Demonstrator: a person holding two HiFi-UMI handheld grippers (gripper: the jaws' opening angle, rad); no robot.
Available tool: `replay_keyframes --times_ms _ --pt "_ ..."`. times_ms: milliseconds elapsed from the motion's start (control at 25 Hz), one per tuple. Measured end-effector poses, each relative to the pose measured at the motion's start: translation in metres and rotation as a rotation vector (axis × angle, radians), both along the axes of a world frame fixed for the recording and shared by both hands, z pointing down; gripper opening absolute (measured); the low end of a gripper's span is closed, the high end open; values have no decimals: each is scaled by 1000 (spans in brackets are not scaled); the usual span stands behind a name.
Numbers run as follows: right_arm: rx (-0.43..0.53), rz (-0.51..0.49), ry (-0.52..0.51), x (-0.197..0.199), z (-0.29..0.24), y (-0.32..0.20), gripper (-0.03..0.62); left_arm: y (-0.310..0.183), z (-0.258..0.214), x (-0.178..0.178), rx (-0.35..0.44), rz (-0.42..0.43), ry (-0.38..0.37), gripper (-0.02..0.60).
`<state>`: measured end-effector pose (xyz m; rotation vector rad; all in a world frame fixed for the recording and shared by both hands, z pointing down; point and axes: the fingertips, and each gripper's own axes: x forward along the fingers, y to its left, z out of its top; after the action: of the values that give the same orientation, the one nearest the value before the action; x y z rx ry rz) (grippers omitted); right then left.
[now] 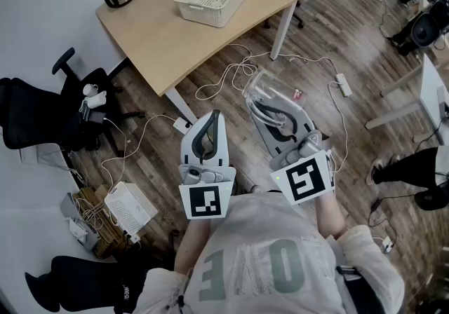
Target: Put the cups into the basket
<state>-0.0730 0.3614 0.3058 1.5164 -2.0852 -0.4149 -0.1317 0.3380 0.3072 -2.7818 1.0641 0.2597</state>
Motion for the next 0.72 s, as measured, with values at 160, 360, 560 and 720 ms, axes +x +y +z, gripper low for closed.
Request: replay_keyframes --times_ms 160,360,560,720 --pt "-2 -6 -1 -4 2 -3 29 -3 1 2 4 7 -9 8" --pt "3 -3 -12 -5 0 -4 29 -8 -2 1 7 5 -10 8" --pt "18 11 -39 -2 -4 -4 29 -17 -6 -8 17 -12 0 8" --pt "16 24 -30 -4 -2 -8 29 -23 -9 -13 27 -17 1 8"
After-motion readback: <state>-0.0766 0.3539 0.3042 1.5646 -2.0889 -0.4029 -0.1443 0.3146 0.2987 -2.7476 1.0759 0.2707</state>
